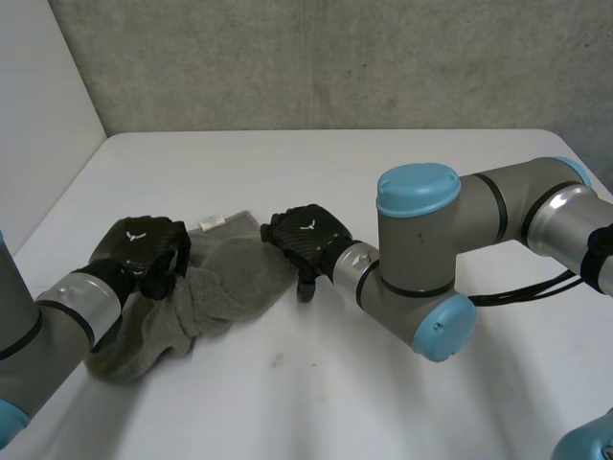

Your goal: Fold the towel.

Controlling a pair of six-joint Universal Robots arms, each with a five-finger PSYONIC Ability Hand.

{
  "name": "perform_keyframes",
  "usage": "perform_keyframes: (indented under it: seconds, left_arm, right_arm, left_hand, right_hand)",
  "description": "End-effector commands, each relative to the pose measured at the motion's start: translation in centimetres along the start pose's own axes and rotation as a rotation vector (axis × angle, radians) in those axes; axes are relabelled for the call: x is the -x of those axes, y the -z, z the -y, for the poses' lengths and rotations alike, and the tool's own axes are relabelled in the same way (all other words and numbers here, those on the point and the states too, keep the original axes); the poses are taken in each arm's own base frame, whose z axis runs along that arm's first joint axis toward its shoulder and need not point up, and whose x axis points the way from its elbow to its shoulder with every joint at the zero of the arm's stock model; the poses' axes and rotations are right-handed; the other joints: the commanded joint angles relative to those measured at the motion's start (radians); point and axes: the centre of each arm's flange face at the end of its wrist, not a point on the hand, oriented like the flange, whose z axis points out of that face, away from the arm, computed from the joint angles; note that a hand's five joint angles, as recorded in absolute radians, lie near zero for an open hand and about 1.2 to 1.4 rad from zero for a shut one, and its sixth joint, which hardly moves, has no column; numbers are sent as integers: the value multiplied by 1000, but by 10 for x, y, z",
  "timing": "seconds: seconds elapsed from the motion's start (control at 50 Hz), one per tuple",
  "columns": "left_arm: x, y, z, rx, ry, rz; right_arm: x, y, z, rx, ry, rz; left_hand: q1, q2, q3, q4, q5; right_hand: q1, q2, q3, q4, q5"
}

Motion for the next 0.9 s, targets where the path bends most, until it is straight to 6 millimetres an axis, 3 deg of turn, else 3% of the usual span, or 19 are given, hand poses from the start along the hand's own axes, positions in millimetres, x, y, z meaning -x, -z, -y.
perform_keyframes:
  seconds: [0.02,0.4,0.64,0.74,0.78,0.8,0.82,0.84,0.9]
  left_arm:
    - [-5,13,15,-41,-12,-9]
    - [-12,30,21,-70,-24,-20]
    - [-14,32,16,-53,-20,-28]
    - [-15,32,14,-49,-19,-30]
    - [-15,32,14,-51,-20,-31]
    - [-15,32,14,-51,-20,-31]
    - [-15,32,14,-52,-21,-31]
    - [-16,32,16,-57,-21,-34]
    - [-21,33,17,-62,-26,-49]
  right_arm:
    - [-3,-10,-1,30,-21,7]
    - [-21,-49,-13,38,-193,-5]
    - [-21,-58,-32,60,-202,-14]
    - [-21,-59,-35,64,-202,-25]
    - [-23,-57,-25,40,-195,-30]
    - [-23,-57,-25,39,-195,-30]
    - [-26,-55,-16,19,-190,-35]
    - [-31,-51,-2,-8,-183,-42]
    - [-41,-45,11,-29,-178,-61]
  left_hand:
    - [211,179,181,179,197]
    - [211,179,181,179,197]
    - [211,179,181,179,197]
    - [211,179,181,179,197]
    - [211,179,181,179,197]
    - [211,179,181,179,197]
    - [211,179,181,179,197]
    - [211,179,181,179,197]
    - [211,179,181,179,197]
  right_hand:
    - [59,56,55,57,47]
    - [53,50,49,51,41]
    - [91,88,88,89,79]
    - [385,382,381,383,373]
    - [823,820,819,821,810]
    - [825,822,822,823,813]
    - [1011,1008,1008,1009,999]
    - [1056,1052,1052,1054,1043]
    - [1056,1053,1052,1054,1044]
